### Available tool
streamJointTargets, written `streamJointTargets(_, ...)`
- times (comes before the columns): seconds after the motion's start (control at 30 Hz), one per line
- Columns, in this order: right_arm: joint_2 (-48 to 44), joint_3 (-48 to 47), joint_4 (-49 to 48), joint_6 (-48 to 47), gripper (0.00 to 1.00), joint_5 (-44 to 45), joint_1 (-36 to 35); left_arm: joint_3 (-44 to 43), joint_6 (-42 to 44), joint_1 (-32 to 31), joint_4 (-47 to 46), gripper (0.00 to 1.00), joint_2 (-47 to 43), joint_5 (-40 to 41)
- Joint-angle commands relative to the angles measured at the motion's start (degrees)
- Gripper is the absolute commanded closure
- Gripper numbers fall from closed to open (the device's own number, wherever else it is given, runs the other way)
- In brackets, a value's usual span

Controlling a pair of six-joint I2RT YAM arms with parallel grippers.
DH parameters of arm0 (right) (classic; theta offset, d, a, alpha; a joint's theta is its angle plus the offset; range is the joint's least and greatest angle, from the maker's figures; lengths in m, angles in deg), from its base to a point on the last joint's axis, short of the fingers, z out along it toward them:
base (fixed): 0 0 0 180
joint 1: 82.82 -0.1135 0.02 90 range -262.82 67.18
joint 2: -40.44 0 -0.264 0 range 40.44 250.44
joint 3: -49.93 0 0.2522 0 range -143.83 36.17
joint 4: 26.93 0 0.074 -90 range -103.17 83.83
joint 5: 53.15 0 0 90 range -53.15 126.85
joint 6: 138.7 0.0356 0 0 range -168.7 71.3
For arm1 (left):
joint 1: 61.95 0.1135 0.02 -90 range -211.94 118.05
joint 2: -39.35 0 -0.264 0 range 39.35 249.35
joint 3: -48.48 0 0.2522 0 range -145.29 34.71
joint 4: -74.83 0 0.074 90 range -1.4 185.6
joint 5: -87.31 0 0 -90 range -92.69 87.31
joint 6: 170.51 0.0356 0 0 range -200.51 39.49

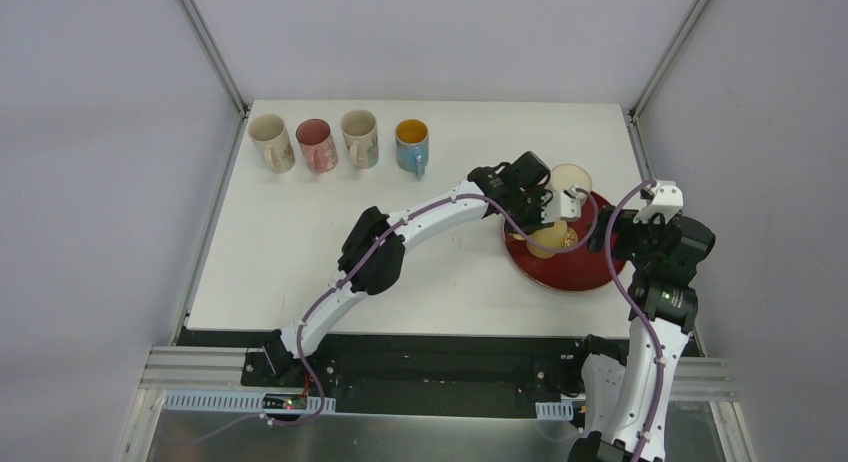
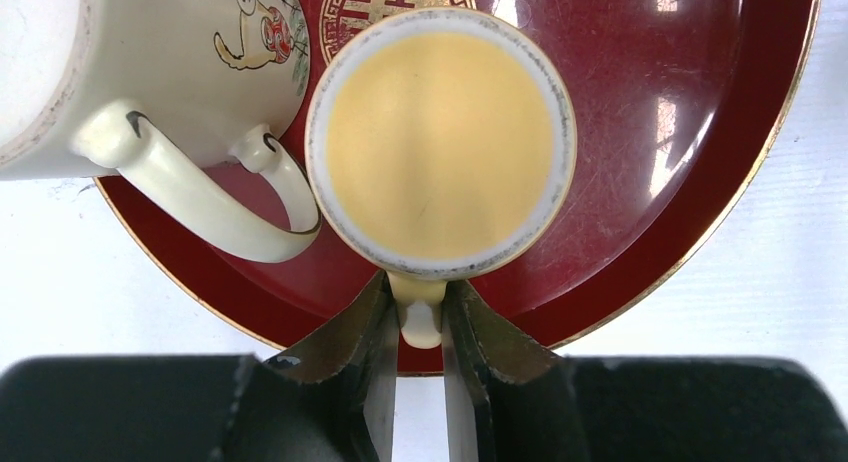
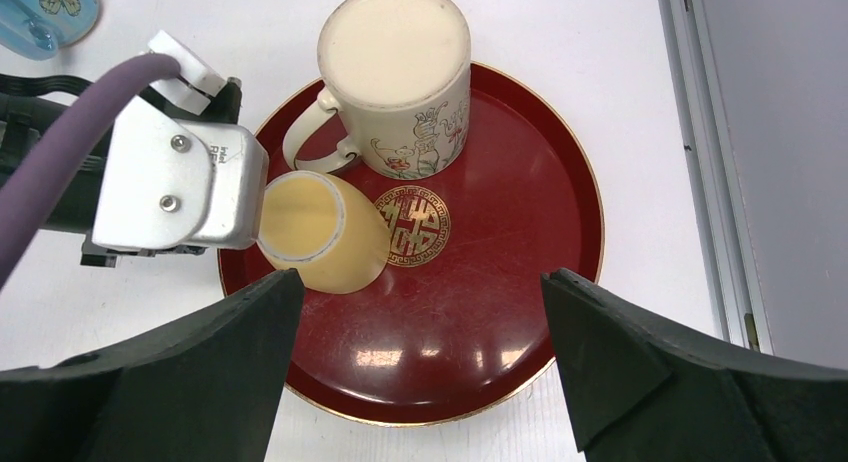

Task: Turn the mug right side up
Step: Turn over the cup on the tray.

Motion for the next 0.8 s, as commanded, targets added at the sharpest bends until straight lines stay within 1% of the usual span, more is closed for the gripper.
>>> streamJointTargets(0.0,-0.2,0.1,-2.1,1.1,0.01,-2.2,0.7,-1.7,1.1,-1.6,0.4,1.0,-4.0,2.7)
streamJointTargets(0.1,0.0,-0.1,-2.1,1.4,0.01,-2.2,0.9,-1.9,-0.4,-1.6,0.4,1.0,-4.2,5.1)
streamJointTargets(0.23,0.6,-0.7,-2.1,2.1,0.01,-1.9,0.9,-4.2,-6.9,-0.1,0.4,1.0,-5.6,5.7)
streamJointTargets(0.4,1.9,-2.2,-2.2,4.0,0.01,-2.6,0.9,-7.8,-17.4,3.2,0.4,1.0,-8.6,2.0)
streamJointTargets(0.53,3.0,-4.4,-2.2,6.1,0.01,-3.1,0.9,-7.9,-24.7,5.7,-0.1,1.0,-11.4,-2.5)
streamJointTargets(0.67,3.8,-6.8,-2.1,8.1,0.01,-3.9,0.9,-7.8,-30.0,7.6,-0.7,1.0,-13.6,-4.8)
streamJointTargets(0.77,4.6,-8.8,-1.8,10.2,0.01,-6.6,0.9,-7.7,-33.2,9.1,-1.2,1.0,-15.2,-6.1)
